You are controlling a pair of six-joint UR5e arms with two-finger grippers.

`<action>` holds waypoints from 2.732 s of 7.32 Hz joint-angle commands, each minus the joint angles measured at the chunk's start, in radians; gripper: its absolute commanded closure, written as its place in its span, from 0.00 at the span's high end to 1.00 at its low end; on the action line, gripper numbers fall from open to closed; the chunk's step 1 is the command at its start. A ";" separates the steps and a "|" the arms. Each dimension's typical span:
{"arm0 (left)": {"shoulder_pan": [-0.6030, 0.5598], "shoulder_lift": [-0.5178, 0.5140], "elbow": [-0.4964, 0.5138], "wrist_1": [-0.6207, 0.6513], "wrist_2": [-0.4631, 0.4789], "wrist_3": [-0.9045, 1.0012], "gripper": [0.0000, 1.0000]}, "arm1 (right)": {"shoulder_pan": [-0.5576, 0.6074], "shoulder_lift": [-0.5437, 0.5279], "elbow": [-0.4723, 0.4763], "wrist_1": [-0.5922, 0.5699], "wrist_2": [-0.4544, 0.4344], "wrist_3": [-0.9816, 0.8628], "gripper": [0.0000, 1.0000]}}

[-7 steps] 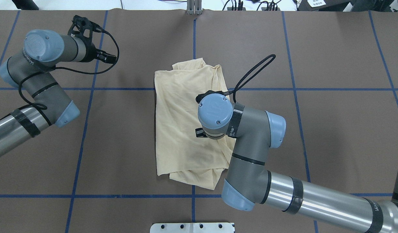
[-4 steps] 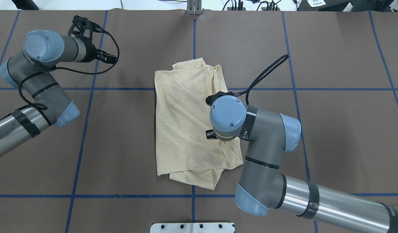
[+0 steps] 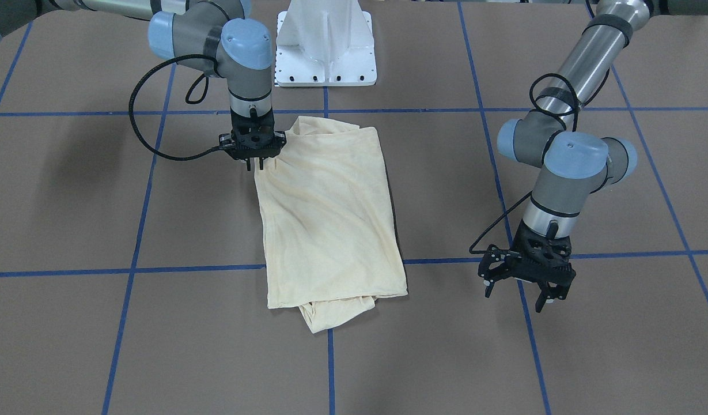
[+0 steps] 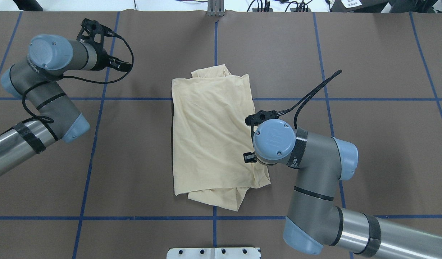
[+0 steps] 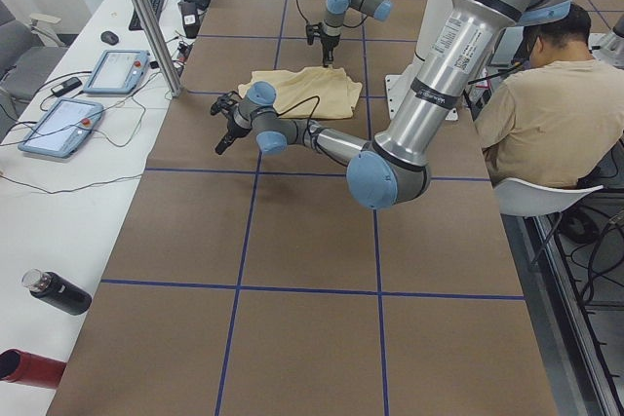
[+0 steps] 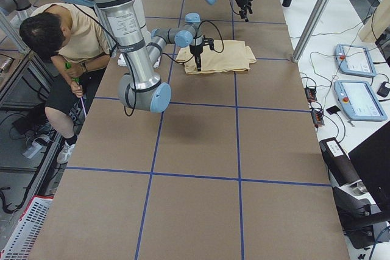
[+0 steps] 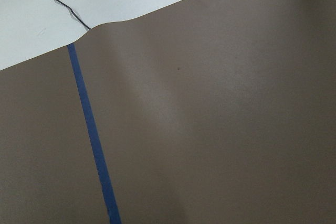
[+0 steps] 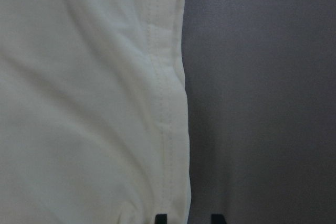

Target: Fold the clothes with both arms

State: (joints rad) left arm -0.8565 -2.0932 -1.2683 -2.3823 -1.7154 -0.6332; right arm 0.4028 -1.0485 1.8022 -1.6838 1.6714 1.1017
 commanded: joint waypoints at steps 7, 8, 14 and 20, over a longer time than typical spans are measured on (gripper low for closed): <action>0.236 0.157 -0.611 0.387 -0.159 -0.369 1.00 | 0.134 -0.261 0.321 0.067 0.068 -0.022 1.00; 0.337 0.159 -0.631 0.393 -0.079 -0.495 1.00 | 0.133 -0.330 0.316 0.170 0.068 -0.029 1.00; 0.582 0.147 -0.592 0.394 0.071 -0.746 0.91 | 0.136 -0.407 0.310 0.286 0.082 -0.043 1.00; 0.593 0.137 -0.556 0.391 0.069 -0.735 0.71 | 0.134 -0.404 0.310 0.288 0.071 -0.042 1.00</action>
State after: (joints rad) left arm -0.2640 -1.9557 -1.8305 -1.9900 -1.6460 -1.3712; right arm 0.5370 -1.4522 2.1123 -1.3961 1.7447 1.0597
